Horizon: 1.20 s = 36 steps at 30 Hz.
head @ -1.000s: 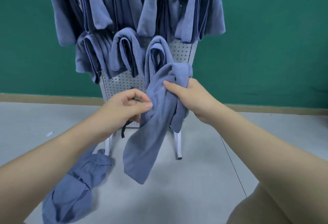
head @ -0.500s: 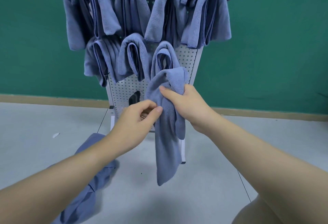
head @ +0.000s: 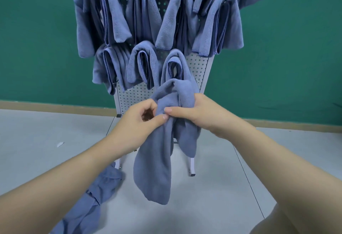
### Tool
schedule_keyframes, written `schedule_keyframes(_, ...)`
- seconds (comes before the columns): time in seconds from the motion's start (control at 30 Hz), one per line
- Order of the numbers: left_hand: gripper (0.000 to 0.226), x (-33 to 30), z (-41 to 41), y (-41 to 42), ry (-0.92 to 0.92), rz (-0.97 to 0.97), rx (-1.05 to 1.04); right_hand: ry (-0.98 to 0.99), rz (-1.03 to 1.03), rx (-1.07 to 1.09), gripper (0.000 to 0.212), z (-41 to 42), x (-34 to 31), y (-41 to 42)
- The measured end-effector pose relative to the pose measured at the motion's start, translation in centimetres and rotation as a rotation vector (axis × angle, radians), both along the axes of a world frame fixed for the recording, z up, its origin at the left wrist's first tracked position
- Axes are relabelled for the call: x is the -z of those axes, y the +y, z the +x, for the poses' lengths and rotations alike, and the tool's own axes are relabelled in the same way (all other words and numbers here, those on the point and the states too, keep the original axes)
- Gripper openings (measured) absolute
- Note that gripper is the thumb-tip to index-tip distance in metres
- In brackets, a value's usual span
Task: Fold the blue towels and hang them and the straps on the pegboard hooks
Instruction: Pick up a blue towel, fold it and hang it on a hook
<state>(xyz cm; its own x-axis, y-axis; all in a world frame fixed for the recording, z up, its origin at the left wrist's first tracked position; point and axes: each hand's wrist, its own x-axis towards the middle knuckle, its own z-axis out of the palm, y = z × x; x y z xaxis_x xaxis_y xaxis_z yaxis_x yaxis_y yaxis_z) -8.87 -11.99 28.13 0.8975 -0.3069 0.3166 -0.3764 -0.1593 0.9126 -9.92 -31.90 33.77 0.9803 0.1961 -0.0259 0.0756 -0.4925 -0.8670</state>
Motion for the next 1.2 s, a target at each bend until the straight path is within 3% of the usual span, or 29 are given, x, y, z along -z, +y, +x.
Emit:
schedule_keyframes(0.1, 0.035, -0.9, 0.9, 1.3, -0.036, -0.05, -0.143, -0.019, -0.099, 0.116, 0.035, 0.9, -0.2, -2.4)
schedule_keyframes(0.23, 0.027, -1.1, 2.3, 3.5, 0.044, -0.135, -0.286, -0.005, -0.279, 0.216, 0.021, 1.6, 0.7, -5.0)
schedule_keyframes(0.47, 0.033, -1.0, 2.8, 4.4, 0.197, -0.142, -0.251, -0.02, -0.503, 0.3, 0.02, 2.6, 3.1, -7.2)
schedule_keyframes(0.77, 0.022, -2.3, 1.4, 3.0, 0.289, -0.191, -0.025, -0.136, -0.303, -0.088, 0.024, 0.4, 3.9, 0.9)
schedule_keyframes(1.0, 0.032, -2.3, 0.2, 2.1, 0.205, -0.024, 0.093, -0.165, -0.174, -0.124, 0.027, -0.1, 4.4, 3.4)
schedule_keyframes(1.2, 0.035, -2.3, 0.5, 2.6, 0.272, -0.119, -0.003, -0.273, -0.183, -0.087, 0.036, 0.2, 4.1, 3.8)
